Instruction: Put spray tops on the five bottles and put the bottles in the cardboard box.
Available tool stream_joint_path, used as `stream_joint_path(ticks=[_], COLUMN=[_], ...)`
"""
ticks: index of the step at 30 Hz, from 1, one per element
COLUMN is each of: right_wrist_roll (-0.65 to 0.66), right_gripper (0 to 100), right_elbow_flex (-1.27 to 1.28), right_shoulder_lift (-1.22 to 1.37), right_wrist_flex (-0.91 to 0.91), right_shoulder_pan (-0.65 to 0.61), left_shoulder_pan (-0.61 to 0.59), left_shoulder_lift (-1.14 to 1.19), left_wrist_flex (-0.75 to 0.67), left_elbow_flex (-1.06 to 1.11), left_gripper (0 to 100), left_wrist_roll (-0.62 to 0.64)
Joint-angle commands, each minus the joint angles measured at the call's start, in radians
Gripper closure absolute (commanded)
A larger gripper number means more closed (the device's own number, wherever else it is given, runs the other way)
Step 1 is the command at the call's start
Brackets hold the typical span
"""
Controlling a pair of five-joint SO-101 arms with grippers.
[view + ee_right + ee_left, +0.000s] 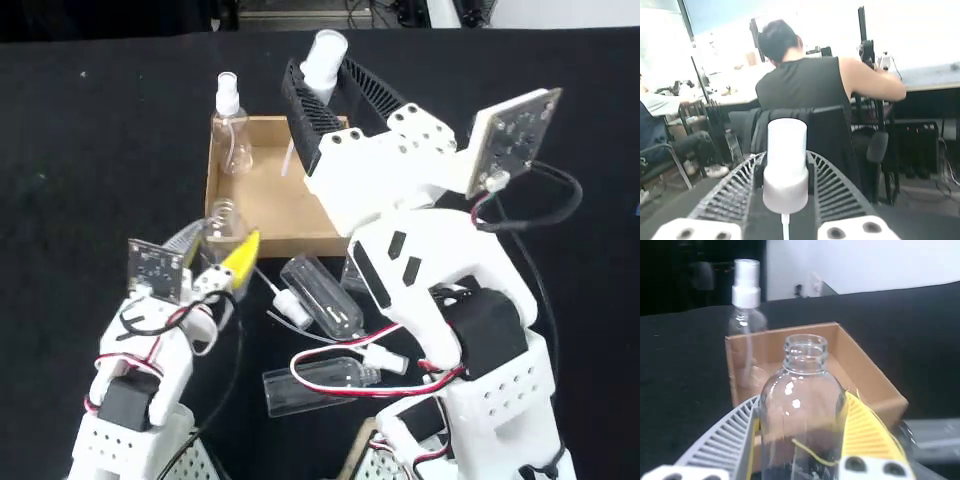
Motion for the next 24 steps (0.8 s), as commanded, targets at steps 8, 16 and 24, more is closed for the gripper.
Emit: stream_joint_path(ticks=[8,16,24], right_wrist_roll=[-0.006,-0.005,0.097], right_gripper=[98.7,98.7,98.7], right_elbow_flex=[-0.015,-0.168,-0.206], right_shoulder_lift=[-0.035,-0.035,-0.027], right_wrist_flex=[-0.038,0.089,0.141], right_shoulder_pan=[-0.014,-0.058,-0.192], left_shoulder_pan=[0.188,0.197,0.189], left_shoulder_lift=[-0.012,-0.008,-0.009], left_wrist_flex=[-0.485,-0.479,-0.437], left_elbow_flex=[0.143,0.142,0.142], left_gripper=[87,87,87], left_wrist_roll=[-0.005,-0.002,-0.002])
